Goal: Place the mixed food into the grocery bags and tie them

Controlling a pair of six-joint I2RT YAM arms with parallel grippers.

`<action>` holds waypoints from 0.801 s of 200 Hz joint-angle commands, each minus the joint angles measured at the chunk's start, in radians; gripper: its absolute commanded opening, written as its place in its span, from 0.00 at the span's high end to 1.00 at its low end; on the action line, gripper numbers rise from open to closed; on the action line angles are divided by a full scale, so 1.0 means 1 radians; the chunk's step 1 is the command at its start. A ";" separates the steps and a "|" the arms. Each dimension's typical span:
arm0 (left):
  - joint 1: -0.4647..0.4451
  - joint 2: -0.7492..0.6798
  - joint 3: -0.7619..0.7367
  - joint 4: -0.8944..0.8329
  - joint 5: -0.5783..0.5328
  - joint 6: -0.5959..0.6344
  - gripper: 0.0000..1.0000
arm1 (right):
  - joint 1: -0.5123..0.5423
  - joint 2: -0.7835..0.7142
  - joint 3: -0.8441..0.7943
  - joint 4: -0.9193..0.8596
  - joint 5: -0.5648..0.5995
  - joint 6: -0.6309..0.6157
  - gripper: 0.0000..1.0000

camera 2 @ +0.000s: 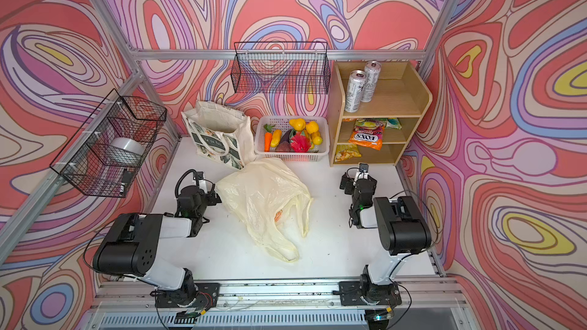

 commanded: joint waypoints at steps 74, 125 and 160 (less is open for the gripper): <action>0.002 -0.013 0.000 0.029 0.005 -0.003 0.00 | 0.001 -0.006 -0.008 0.003 -0.007 0.002 0.02; 0.002 -0.014 0.000 0.029 0.005 -0.002 0.00 | 0.001 -0.005 -0.007 -0.001 -0.011 0.002 0.01; 0.002 -0.011 0.007 0.018 0.008 0.001 0.00 | 0.000 -0.003 -0.002 -0.010 -0.013 0.005 0.02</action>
